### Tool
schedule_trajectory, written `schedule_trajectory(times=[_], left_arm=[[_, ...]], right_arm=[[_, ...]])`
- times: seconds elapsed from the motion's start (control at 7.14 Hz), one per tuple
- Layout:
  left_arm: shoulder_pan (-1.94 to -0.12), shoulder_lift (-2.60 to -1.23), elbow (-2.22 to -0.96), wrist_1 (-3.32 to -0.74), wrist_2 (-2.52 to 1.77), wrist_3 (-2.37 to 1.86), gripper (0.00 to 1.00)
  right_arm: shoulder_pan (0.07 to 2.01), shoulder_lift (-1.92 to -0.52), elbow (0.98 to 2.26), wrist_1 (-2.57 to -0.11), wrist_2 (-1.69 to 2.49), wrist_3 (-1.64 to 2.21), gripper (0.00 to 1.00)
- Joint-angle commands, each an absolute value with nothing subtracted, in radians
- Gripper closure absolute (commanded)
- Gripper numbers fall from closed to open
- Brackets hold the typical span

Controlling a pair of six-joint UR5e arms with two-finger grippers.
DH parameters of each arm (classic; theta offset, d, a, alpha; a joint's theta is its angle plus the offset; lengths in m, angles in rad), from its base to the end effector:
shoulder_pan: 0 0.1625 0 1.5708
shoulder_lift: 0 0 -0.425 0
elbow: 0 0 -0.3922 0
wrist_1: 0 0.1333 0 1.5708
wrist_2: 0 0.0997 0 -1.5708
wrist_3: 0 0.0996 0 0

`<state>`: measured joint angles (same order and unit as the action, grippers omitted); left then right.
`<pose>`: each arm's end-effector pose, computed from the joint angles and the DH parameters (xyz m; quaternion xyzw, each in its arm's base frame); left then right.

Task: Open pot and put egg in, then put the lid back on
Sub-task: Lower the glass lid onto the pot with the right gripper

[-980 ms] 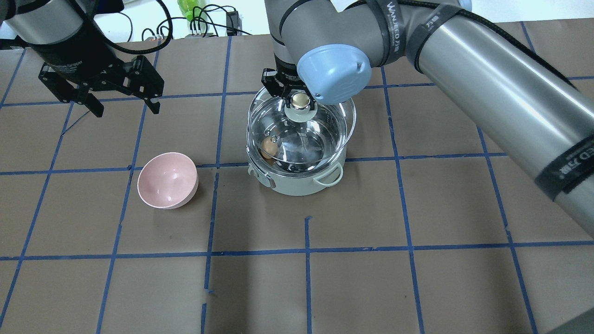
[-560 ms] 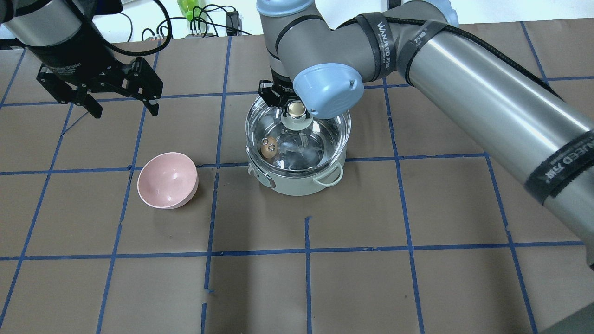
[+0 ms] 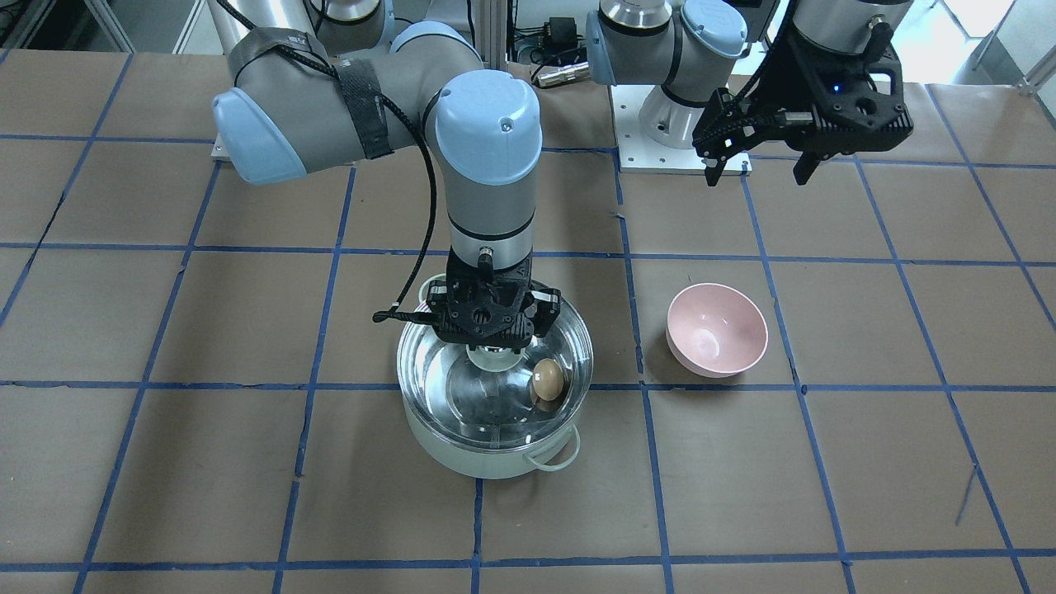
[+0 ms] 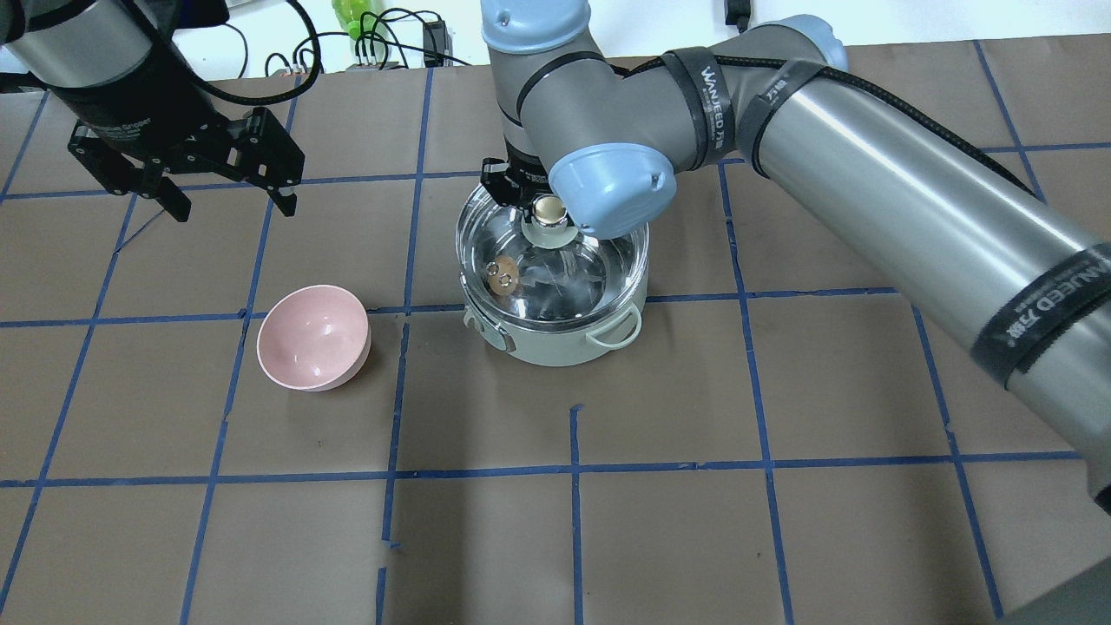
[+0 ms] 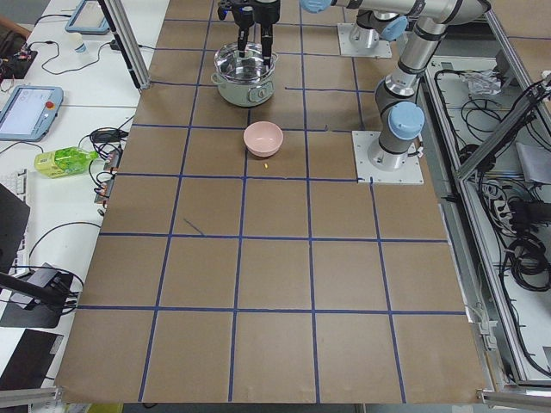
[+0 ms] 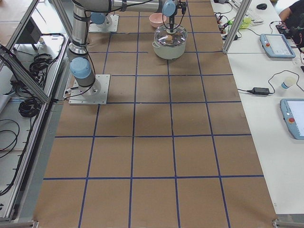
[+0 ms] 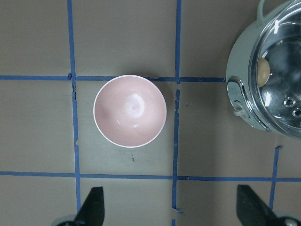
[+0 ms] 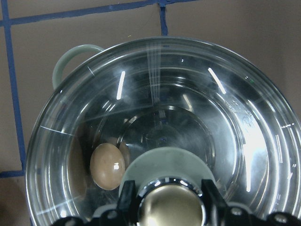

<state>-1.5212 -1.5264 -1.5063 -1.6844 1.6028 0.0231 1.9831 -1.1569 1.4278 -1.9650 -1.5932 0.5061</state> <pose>-0.1066 -0.4761 0.5297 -0.0132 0.9998 0.0029 0.0159 0.3846 -0.5522 0.3601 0.0475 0.9969 -0.0602 0.0173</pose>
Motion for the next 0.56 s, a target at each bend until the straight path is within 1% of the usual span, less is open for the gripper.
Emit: schedule_trajectory(times=[0.0, 0.42], left_arm=[[-1.52, -1.526, -1.506, -1.684, 1.603, 0.023, 0.0], [-1.517, -1.526, -1.506, -1.684, 1.603, 0.023, 0.0]], right_arm=[[1.983, -1.157, 1.436, -1.962, -1.592, 0.492, 0.95], [1.983, -1.157, 1.448, -1.97, -1.585, 0.485, 0.95]])
